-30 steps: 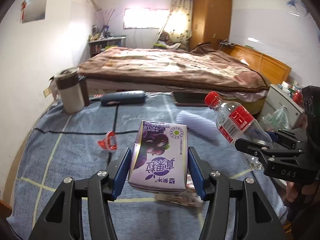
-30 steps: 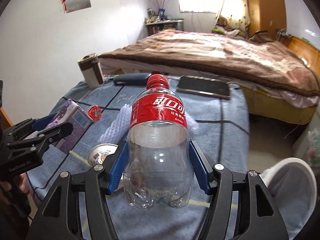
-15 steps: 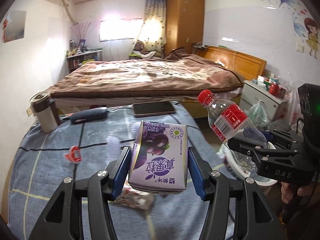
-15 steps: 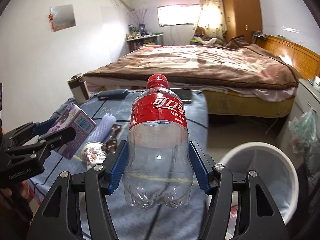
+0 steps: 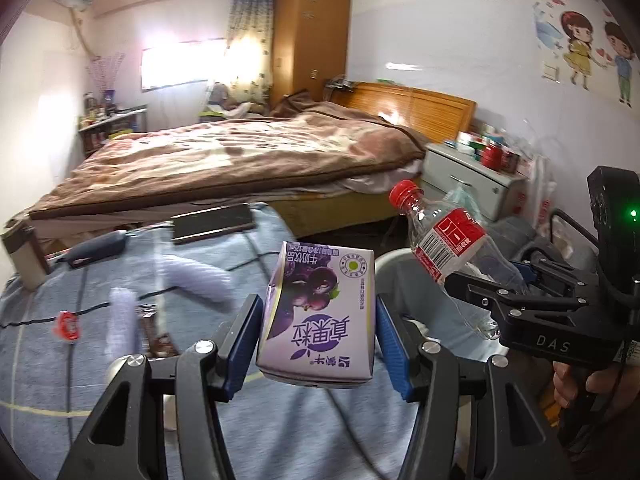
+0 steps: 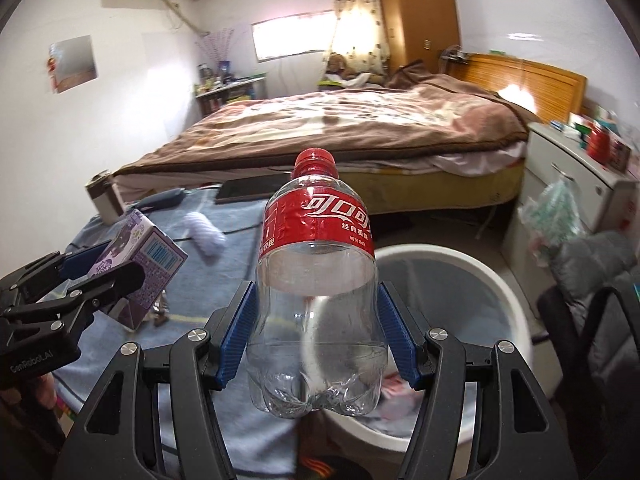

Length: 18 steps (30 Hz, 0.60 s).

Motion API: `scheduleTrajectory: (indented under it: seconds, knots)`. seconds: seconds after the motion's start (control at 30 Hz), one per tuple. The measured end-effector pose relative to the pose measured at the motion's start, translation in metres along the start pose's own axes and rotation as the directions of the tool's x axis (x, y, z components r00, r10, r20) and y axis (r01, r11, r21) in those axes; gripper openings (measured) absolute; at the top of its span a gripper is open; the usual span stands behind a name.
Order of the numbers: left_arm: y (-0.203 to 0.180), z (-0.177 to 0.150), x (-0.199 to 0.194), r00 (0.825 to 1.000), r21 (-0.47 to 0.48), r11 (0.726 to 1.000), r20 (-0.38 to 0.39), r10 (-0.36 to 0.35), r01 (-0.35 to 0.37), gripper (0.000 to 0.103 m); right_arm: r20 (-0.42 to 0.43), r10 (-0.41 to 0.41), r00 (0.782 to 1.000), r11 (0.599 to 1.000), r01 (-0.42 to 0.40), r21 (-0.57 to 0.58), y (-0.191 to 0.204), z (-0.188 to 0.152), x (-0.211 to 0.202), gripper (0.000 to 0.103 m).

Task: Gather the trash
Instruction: 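Carry the juice box and bottle toward the bin with both grippers, then open both grippers to drop the juice box and bottle into the bin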

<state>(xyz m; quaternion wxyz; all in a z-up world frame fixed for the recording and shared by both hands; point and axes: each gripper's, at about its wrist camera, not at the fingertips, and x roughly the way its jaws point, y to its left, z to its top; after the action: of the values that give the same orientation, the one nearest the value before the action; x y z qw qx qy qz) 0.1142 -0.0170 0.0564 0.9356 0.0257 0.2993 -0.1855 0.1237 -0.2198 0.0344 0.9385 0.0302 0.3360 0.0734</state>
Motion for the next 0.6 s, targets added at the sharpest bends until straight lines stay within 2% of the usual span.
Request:
scheduleTrajectory:
  seconds: [0.13,0.3,0.6]
  knots:
    - [-0.026,0.004,0.016,0.999,0.026,0.999,-0.025,-0.046,0.046,0.058,-0.02,-0.064,0.998,0.997,0.065,0.031,-0.022,-0.006,0.0,0.063]
    - [-0.054,0.008,0.034,0.994,0.05,0.995,-0.056,-0.089,0.092,0.058,-0.057,-0.102,0.993,0.992,0.105,0.067,-0.048,-0.015,0.002,0.063]
    - [-0.091,0.003,0.066,0.987,0.076,0.99,-0.121,-0.107,0.117,0.059,-0.167,-0.139,0.976,0.985,0.154,0.082,-0.072,-0.031,0.02,0.063]
